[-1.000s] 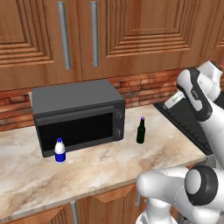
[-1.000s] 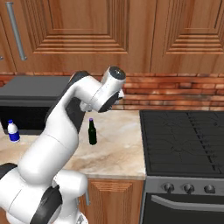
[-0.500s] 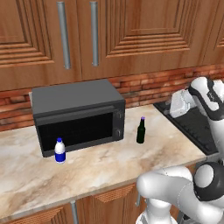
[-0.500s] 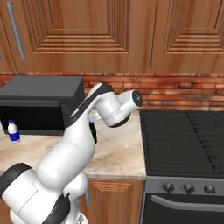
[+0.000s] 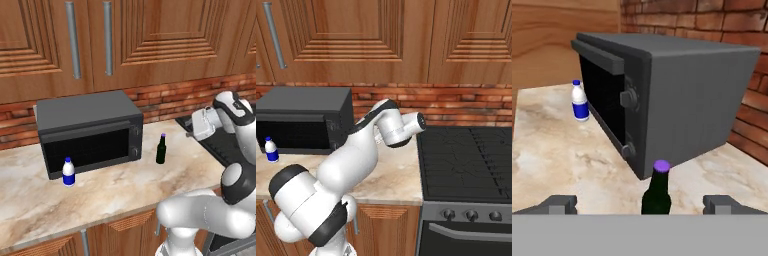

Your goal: Place the drinks on the dining counter in a tight cluster.

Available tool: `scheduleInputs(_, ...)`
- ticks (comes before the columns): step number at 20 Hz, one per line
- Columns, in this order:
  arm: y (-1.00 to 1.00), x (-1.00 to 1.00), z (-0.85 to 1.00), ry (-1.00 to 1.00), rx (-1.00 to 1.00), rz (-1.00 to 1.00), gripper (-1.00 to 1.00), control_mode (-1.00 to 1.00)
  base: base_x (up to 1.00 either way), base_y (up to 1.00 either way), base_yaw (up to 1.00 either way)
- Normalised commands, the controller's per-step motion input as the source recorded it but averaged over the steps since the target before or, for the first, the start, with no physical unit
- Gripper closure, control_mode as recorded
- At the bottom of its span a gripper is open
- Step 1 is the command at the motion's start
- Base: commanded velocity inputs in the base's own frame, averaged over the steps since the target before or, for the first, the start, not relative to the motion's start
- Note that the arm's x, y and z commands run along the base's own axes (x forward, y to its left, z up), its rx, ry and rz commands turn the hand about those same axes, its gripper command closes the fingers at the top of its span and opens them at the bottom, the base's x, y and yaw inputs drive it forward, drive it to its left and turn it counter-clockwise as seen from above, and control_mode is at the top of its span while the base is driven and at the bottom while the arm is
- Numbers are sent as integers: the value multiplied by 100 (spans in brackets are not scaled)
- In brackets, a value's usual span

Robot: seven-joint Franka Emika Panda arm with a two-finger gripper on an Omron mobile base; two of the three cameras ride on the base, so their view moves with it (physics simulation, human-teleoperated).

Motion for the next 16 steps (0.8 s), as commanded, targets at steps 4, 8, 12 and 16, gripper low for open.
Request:
scheduleInputs(4, 0, 1, -32, 0, -1, 0, -100, -100, 0, 0, 0)
scheduleInputs(8, 0, 0, -85, 0, 0, 3, -100, -100, 0, 0, 0)
scheduleInputs(12, 0, 0, -55, 0, 1, 7, -100, -100, 0, 0, 0)
scheduleInputs(16, 0, 2, -15, 4, 2, 10, -100, -100, 0, 0, 0)
